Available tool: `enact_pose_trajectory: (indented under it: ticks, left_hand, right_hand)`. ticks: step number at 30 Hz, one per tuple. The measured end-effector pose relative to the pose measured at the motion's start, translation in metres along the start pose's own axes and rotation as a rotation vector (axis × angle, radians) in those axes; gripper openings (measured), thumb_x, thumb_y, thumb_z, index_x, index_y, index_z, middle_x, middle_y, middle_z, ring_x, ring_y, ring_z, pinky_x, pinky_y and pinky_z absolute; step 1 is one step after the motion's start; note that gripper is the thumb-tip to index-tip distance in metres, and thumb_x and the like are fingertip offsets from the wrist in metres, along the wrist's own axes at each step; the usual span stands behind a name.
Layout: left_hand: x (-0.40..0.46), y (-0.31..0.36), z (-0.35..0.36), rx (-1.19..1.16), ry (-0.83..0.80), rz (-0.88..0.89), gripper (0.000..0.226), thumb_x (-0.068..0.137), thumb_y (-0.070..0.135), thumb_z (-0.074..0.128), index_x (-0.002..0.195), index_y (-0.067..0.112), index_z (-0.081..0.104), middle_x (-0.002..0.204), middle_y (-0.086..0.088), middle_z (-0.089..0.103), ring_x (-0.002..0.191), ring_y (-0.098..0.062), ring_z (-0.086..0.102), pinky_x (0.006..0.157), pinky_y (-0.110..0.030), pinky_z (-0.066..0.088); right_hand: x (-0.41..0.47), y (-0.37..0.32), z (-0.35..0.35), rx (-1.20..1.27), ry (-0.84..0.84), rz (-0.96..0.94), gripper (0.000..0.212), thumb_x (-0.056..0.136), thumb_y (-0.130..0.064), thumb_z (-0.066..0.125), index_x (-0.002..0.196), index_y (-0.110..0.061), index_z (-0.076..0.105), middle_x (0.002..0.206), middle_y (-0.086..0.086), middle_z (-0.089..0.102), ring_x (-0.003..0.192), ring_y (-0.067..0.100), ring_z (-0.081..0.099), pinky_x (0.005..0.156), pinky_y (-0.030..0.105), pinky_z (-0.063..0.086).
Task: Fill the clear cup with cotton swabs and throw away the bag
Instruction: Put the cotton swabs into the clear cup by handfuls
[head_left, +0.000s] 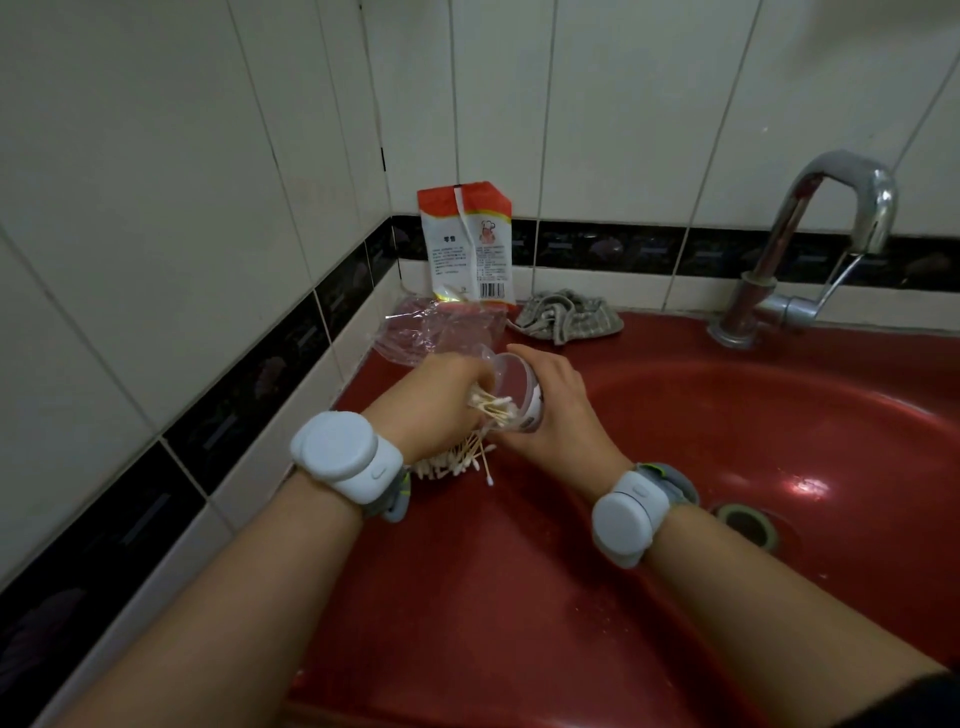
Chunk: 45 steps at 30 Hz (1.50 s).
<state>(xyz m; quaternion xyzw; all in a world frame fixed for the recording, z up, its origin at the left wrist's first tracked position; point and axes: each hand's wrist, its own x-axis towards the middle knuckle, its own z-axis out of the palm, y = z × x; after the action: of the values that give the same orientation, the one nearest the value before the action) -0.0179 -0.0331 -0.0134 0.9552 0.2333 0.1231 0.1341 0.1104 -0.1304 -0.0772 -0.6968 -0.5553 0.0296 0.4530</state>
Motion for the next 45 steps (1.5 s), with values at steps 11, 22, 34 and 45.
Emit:
enact_pose_trajectory:
  ticks: [11, 22, 34, 45]
  left_hand:
    - [-0.009, 0.009, 0.030, -0.570, 0.376, -0.288, 0.040, 0.094, 0.043, 0.043, 0.124, 0.016, 0.048, 0.119, 0.001, 0.044, 0.116, -0.018, 0.041, 0.099, -0.025, 0.029]
    - [-0.012, 0.001, 0.023, -0.520, 0.670, -0.168, 0.019, 0.080, 0.043, 0.050, 0.093, 0.032, 0.058, 0.102, 0.009, 0.048, 0.111, -0.015, 0.039, 0.097, -0.024, 0.028]
    - [-0.023, 0.003, 0.010, -0.051, 0.175, -0.018, 0.030, 0.089, 0.024, 0.056, 0.116, 0.031, 0.064, 0.091, 0.009, 0.043, 0.112, -0.020, 0.036, 0.098, -0.033, 0.028]
    - [-0.024, -0.008, 0.014, 0.059, 0.182, 0.022, 0.025, 0.094, 0.032, 0.045, 0.112, 0.028, 0.062, 0.115, 0.011, 0.059, 0.106, -0.019, 0.037, 0.090, -0.037, 0.031]
  right_hand:
    - [0.002, 0.000, 0.013, 0.048, 0.019, -0.047, 0.079, 0.065, -0.030, 0.080, 0.134, -0.016, 0.044, 0.128, 0.006, 0.047, 0.121, 0.020, 0.042, 0.101, 0.016, 0.027]
    - [0.008, -0.003, 0.009, 0.031, 0.022, -0.148, 0.079, 0.065, -0.021, 0.081, 0.134, -0.023, 0.042, 0.129, 0.007, 0.046, 0.121, 0.023, 0.042, 0.100, 0.016, 0.028]
    - [0.009, 0.002, 0.005, 0.011, 0.029, -0.198, 0.077, 0.066, -0.030, 0.079, 0.133, -0.016, 0.045, 0.127, 0.008, 0.047, 0.121, 0.020, 0.042, 0.105, 0.021, 0.029]
    - [0.010, -0.002, 0.005, 0.005, 0.011, -0.176, 0.080, 0.065, -0.020, 0.083, 0.135, -0.018, 0.044, 0.130, 0.005, 0.045, 0.122, 0.020, 0.041, 0.105, 0.025, 0.031]
